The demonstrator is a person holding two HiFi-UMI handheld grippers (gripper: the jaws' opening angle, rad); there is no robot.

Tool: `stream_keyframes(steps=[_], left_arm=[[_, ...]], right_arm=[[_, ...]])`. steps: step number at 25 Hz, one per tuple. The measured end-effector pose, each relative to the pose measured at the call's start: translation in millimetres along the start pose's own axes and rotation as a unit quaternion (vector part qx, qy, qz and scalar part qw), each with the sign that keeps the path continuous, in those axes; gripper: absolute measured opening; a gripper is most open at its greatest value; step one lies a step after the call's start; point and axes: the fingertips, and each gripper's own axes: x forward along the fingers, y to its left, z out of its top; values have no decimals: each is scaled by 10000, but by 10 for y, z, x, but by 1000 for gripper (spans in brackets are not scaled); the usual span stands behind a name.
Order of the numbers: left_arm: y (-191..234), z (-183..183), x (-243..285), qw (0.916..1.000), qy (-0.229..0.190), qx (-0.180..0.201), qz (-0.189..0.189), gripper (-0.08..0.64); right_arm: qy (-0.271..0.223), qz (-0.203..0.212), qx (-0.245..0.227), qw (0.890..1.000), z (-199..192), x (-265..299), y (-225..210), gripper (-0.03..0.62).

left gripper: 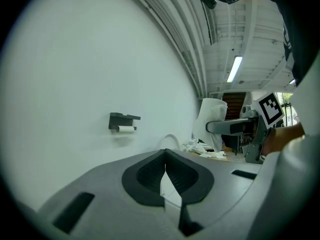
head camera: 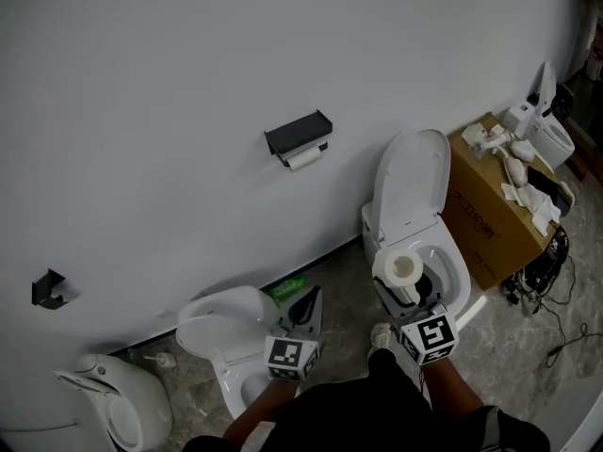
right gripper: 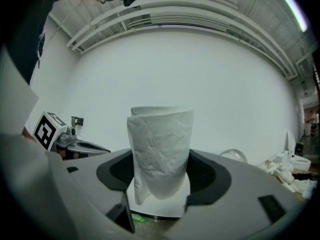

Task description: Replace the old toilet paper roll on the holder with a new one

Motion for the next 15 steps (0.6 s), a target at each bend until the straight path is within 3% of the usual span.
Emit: stream_keyframes(steps=[15], left_arm=[[319, 246, 1146, 9978, 97, -27, 657, 2]], right_arm=[[33, 685, -115, 9976, 163, 845, -951, 290]])
